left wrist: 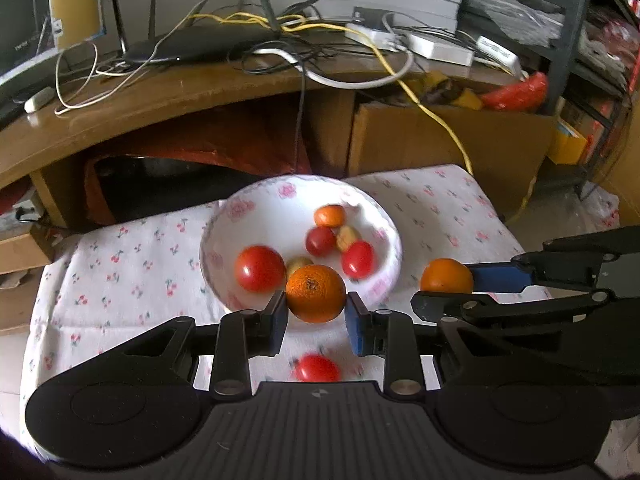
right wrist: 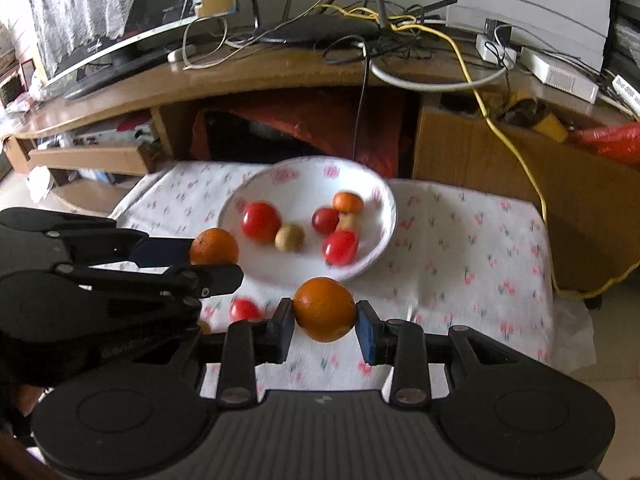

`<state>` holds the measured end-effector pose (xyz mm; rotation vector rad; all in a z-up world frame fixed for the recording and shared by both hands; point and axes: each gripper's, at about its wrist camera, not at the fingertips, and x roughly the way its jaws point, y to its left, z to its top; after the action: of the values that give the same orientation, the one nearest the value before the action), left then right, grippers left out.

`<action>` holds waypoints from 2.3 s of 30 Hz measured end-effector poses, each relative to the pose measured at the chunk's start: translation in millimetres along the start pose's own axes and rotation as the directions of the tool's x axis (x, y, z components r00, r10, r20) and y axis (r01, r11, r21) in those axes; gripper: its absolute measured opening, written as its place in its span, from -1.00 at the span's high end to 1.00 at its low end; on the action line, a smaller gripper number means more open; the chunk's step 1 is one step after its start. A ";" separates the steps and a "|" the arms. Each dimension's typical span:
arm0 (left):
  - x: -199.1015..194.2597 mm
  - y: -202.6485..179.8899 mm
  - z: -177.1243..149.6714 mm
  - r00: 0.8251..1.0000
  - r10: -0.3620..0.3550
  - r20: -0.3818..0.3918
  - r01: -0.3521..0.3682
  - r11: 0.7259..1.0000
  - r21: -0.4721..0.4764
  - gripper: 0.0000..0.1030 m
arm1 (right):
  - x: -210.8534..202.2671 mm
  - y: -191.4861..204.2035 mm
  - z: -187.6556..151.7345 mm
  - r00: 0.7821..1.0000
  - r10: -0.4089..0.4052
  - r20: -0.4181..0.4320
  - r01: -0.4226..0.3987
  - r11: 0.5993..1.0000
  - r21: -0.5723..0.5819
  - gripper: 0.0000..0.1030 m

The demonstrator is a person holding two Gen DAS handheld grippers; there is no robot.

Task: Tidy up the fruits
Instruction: 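Carry both mandarins over the white bowl with both grippers, then lower both mandarins into the white bowl and open both grippers, then withdraw both grippers from the bowl toward the remaining tomato and brown fruit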

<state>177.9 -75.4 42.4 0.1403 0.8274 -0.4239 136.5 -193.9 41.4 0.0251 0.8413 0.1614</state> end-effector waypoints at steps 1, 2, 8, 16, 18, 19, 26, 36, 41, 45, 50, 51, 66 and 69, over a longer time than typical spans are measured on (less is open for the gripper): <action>6.3 2.9 4.3 1.000 0.004 -0.001 -0.004 1.000 -0.005 0.28 | 5.4 -2.1 4.3 1.000 -0.001 0.004 0.001 1.000 0.007 0.34; 11.2 5.2 7.4 1.000 0.008 -0.001 -0.008 1.000 -0.008 0.28 | 11.2 -4.3 8.5 1.000 0.000 0.004 0.000 1.000 0.015 0.34; 40.0 16.6 20.8 1.000 0.025 -0.014 -0.025 1.000 -0.014 0.28 | 44.1 -14.8 25.0 1.000 0.013 0.009 -0.013 0.999 0.048 0.34; 63.5 21.4 27.4 0.999 0.035 -0.002 -0.035 0.999 0.022 0.27 | 75.6 -30.7 35.6 1.000 0.028 0.001 -0.028 0.997 0.066 0.34; 65.2 23.5 29.4 0.999 0.036 0.003 -0.036 0.999 0.023 0.27 | 80.1 -30.6 35.7 0.999 0.034 0.012 -0.034 0.997 0.068 0.34; 65.9 25.1 30.3 0.999 0.034 0.005 -0.034 0.999 0.020 0.26 | 81.4 -30.9 36.5 0.999 0.037 0.016 -0.038 0.997 0.069 0.34; 72.8 28.8 34.7 0.999 0.047 0.020 -0.047 0.999 0.024 0.09 | 89.5 -33.0 38.4 0.999 0.039 0.035 -0.043 0.994 0.098 0.32; 66.0 35.0 35.9 0.998 0.050 0.032 -0.050 0.999 -0.019 -0.13 | 85.1 -37.4 37.6 0.997 0.051 0.062 -0.059 0.991 0.121 0.31; 54.3 37.1 37.3 0.997 0.055 0.050 -0.053 0.998 -0.033 -0.19 | 75.9 -37.0 39.4 0.994 0.064 0.084 -0.074 0.989 0.124 0.26; 43.3 35.6 37.5 0.996 0.057 0.062 -0.055 0.998 -0.036 -0.22 | 65.8 -35.7 39.4 0.993 0.054 0.101 -0.067 0.990 0.128 0.26; 30.1 28.2 36.7 0.996 0.055 0.069 -0.053 0.998 -0.028 -0.23 | 52.9 -33.2 36.6 0.994 0.042 0.102 -0.055 0.990 0.127 0.26; 26.8 26.1 36.6 0.996 0.053 0.072 -0.051 0.998 -0.027 -0.22 | 49.0 -31.7 35.7 0.994 0.042 0.102 -0.055 0.991 0.125 0.26; -20.2 11.3 11.5 0.996 0.055 0.071 -0.054 0.998 -0.015 -0.23 | 5.0 -10.3 16.3 0.995 0.014 0.095 -0.024 0.994 0.105 0.26; -29.7 7.8 4.1 0.996 0.052 0.071 -0.052 0.999 -0.008 -0.23 | -1.2 -5.2 11.2 0.997 0.010 0.077 -0.016 0.996 0.086 0.26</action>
<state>166.2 -60.3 66.8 0.1400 0.7536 -0.3754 144.8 -198.7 49.3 0.1178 0.7717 0.1350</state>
